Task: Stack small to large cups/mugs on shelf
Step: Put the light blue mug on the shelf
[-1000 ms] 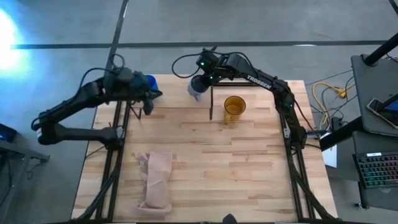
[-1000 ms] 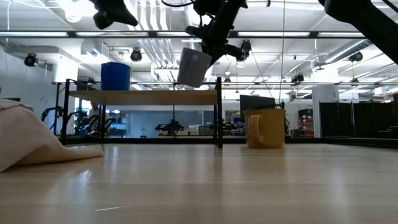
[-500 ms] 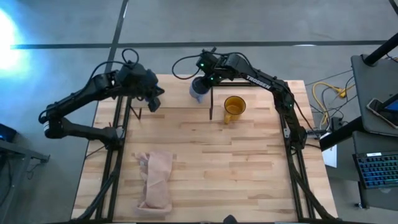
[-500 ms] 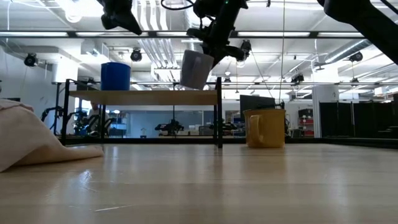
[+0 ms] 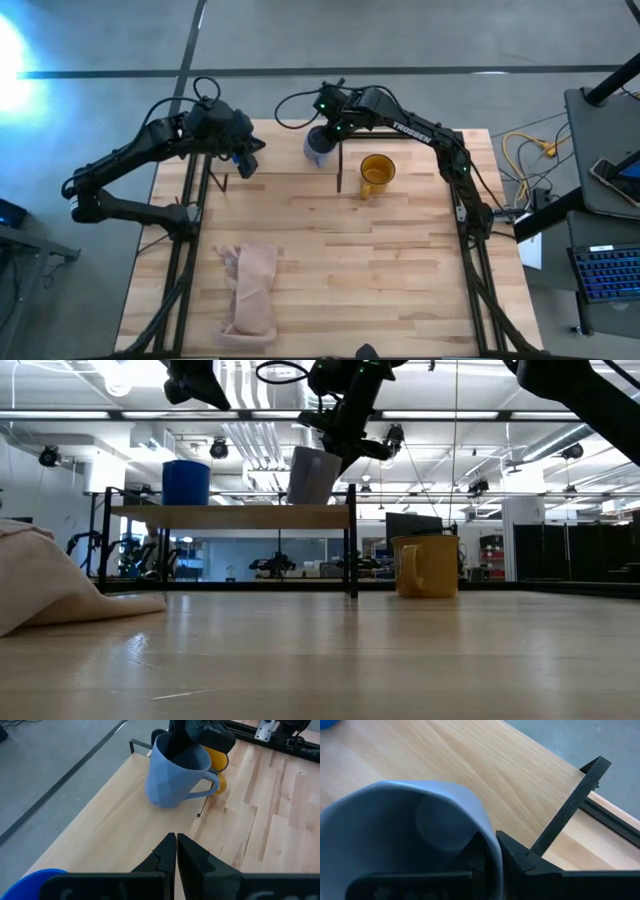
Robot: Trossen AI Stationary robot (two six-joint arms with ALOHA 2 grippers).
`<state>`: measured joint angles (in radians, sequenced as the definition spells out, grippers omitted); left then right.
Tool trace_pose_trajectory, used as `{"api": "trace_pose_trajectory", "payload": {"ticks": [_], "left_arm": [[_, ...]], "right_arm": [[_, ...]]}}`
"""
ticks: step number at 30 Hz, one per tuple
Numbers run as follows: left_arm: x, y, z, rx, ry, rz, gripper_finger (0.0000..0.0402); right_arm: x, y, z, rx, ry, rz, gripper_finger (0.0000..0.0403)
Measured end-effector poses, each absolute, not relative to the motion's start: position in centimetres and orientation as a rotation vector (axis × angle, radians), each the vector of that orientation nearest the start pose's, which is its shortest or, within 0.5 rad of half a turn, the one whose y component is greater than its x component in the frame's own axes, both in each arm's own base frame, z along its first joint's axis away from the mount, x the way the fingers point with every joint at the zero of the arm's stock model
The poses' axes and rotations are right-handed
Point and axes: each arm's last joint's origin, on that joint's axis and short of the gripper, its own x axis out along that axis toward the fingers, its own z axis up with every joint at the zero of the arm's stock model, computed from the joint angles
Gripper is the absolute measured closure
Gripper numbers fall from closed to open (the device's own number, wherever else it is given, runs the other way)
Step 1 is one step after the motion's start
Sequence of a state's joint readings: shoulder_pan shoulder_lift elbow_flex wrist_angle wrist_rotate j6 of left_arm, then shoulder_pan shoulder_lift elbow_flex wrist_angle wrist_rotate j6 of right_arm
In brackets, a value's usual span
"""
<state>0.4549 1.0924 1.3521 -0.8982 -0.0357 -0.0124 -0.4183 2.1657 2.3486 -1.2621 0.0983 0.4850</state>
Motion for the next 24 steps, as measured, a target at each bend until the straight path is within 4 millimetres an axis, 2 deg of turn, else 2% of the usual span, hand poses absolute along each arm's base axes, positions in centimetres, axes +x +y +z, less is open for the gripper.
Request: {"api": "trace_pose_trajectory", "payload": {"ticks": [13, 24], "left_arm": [[18.7, 9.3, 39.4, -0.153, 0.668, 0.474, 0.0402], [19.4, 9.6, 38.9, -0.159, 0.692, 0.467, 0.0402]], "right_arm": [[40.5, -18.4, 34.1, 0.587, 0.941, -0.715, 0.0374], [40.2, -18.5, 34.7, 0.589, 0.908, -0.714, 0.0329]]}}
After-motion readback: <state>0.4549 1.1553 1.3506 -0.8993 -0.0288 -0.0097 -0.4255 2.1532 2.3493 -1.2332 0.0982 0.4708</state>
